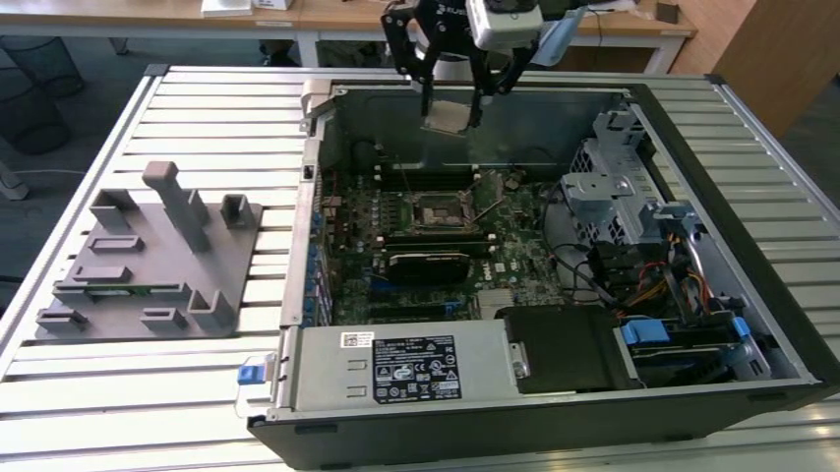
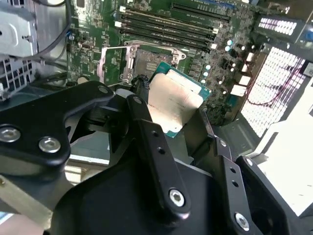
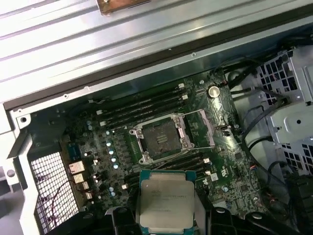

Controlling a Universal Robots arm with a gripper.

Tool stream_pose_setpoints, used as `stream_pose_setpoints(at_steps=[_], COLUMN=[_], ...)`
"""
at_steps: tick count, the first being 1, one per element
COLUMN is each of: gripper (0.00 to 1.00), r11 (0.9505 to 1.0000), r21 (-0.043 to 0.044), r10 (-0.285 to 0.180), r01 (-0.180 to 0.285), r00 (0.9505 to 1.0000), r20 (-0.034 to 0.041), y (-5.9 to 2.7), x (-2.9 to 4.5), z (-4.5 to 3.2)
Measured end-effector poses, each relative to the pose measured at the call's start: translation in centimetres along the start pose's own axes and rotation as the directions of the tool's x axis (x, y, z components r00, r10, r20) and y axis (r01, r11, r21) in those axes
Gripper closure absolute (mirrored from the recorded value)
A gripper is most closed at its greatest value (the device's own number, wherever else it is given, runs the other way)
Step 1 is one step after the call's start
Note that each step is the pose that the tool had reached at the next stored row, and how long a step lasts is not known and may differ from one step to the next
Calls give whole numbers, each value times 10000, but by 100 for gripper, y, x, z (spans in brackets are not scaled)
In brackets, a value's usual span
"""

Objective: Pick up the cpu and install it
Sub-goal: 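Place the cpu into insertion slot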

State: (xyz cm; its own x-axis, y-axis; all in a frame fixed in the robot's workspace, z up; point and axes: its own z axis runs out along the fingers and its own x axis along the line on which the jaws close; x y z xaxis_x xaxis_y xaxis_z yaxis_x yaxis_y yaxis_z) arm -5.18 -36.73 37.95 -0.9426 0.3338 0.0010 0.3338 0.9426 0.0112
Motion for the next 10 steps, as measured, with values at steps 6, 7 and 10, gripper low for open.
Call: stream_pose_setpoints(at_steps=[6,7,10], gripper=[47,47,47], r11=[9961,9948,9897], r21=[-2,-2,-2], r10=[881,1022,1435], r01=[-881,-1022,-1435], r00=[9961,9948,9897], r20=[10,11,16], y=[3,4,6], x=[1,1,2], z=[8,9,13])
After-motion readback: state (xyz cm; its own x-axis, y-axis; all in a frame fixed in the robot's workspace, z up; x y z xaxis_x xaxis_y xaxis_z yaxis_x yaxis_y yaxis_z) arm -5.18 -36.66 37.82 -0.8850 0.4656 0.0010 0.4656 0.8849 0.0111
